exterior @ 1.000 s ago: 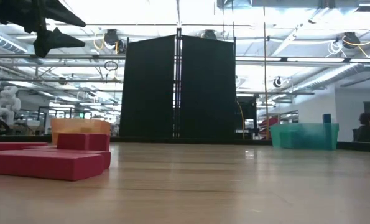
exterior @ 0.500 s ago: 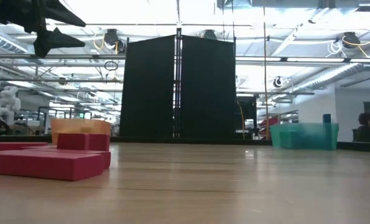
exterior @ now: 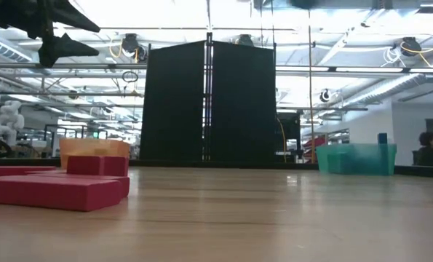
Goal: Sort blocks
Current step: Put the red block into the red bin
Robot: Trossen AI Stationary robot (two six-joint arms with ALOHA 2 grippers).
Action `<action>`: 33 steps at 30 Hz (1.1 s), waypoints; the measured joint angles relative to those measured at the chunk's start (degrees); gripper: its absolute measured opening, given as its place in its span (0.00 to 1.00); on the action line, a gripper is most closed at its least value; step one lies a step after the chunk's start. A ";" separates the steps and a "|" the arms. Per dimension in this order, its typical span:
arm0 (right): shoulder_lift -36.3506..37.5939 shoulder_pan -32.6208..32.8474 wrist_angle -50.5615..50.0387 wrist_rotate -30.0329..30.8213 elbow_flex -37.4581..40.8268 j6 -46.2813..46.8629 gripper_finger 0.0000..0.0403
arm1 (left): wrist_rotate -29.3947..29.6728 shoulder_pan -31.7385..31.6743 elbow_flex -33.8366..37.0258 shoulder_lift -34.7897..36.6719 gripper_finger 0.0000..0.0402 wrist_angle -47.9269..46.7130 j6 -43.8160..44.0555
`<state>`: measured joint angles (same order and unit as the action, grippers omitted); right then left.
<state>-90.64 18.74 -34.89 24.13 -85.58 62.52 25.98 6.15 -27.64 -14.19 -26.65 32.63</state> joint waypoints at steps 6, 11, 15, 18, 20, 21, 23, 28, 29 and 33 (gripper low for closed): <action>-7.03 -6.93 23.27 -10.59 0.00 -14.43 0.56 | -0.04 -0.02 0.00 -0.01 0.64 -0.09 0.02; -13.34 -8.66 24.71 -15.53 0.01 -20.76 0.56 | -0.18 0.00 0.00 0.02 0.64 -0.55 0.02; -19.34 -8.79 24.54 -20.26 -3.04 -25.95 0.58 | -0.46 -0.02 0.00 -0.01 0.64 -2.16 0.65; -24.27 -8.43 24.11 -21.23 -8.22 -31.90 0.61 | -0.48 -0.02 0.00 0.00 0.64 -3.72 1.56; -27.83 -8.39 20.92 -21.32 -12.55 -36.39 0.64 | -0.61 0.00 0.00 0.01 0.64 -3.99 1.59; -29.46 -8.37 18.90 -21.34 -14.78 -38.27 0.65 | -0.65 0.00 0.00 0.02 0.64 -4.02 1.57; -32.73 -8.41 13.47 -21.30 -19.29 -41.00 0.68 | -0.66 0.00 0.00 0.03 0.64 -4.11 1.57; -39.31 -8.25 -0.22 -21.16 -29.17 -49.93 0.74 | -0.66 -0.02 0.00 0.04 0.64 -4.57 1.55; -40.36 -8.14 -2.18 -21.07 -30.68 -51.32 0.75 | -0.66 0.00 0.00 0.02 0.64 -4.77 1.55; -44.17 -7.98 -5.16 -21.06 -34.42 -54.09 0.76 | -0.66 -0.01 0.00 0.02 0.64 -6.19 1.57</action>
<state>-134.81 10.76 -40.06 3.07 -120.00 8.42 25.32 6.14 -27.64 -14.17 -32.85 34.20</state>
